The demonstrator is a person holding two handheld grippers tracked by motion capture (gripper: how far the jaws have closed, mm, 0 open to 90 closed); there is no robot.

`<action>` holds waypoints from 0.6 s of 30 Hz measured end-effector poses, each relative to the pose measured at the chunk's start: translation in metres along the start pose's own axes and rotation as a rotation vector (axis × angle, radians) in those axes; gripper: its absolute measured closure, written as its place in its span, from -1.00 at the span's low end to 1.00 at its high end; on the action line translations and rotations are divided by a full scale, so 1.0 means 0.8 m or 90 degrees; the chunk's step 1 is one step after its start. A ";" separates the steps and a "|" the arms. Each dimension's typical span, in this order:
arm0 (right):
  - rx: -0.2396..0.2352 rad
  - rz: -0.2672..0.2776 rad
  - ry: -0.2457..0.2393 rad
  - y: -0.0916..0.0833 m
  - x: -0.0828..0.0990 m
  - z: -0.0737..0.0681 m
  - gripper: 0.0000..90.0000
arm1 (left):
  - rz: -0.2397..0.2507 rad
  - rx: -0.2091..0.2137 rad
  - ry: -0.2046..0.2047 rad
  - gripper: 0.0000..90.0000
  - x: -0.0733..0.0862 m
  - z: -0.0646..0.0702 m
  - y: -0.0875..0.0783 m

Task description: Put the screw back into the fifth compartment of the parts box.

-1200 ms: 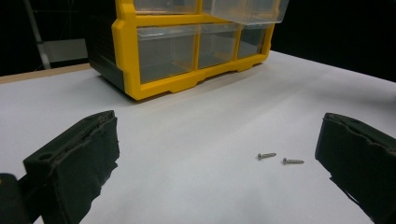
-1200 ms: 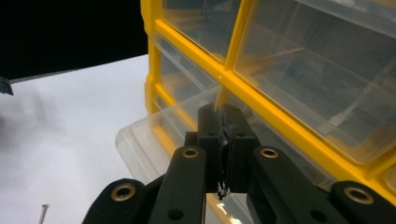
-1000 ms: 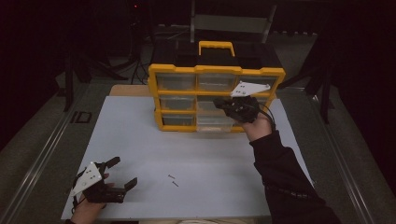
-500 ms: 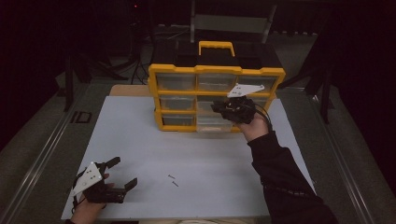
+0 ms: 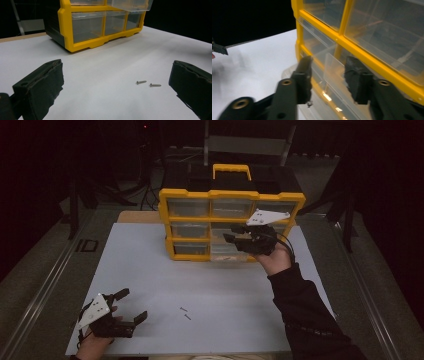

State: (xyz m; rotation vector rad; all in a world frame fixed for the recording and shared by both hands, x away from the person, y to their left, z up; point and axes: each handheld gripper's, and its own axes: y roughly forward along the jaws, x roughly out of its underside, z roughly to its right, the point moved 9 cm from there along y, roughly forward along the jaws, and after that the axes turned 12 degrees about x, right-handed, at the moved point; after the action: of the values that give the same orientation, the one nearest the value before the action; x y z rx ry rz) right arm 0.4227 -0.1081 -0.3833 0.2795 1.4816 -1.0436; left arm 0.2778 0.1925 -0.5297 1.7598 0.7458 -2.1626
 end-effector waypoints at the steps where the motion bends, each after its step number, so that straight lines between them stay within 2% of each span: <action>1: -0.001 0.002 -0.001 -0.001 -0.001 -0.002 0.12 | 0.000 0.001 0.000 -0.99 0.000 0.000 0.000; 2: -0.004 0.011 0.003 -0.005 -0.006 -0.007 -0.02 | 0.001 0.001 0.000 -0.99 0.000 0.000 0.000; 5: -0.014 0.022 0.008 -0.011 -0.013 -0.016 -0.16 | 0.000 0.001 0.000 -0.99 0.000 0.000 0.000; 10: -0.031 0.032 0.007 -0.017 -0.017 -0.031 -0.30 | 0.001 0.001 0.000 -0.99 0.000 0.000 0.000; 18: -0.057 0.039 0.009 -0.022 -0.016 -0.053 -0.33 | 0.000 0.002 0.000 -0.99 0.000 0.000 0.000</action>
State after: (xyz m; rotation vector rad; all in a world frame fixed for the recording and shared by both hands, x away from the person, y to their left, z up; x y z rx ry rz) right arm 0.3849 -0.0823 -0.3705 0.2676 1.5195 -0.9257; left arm 0.2777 0.1924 -0.5295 1.7607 0.7428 -2.1643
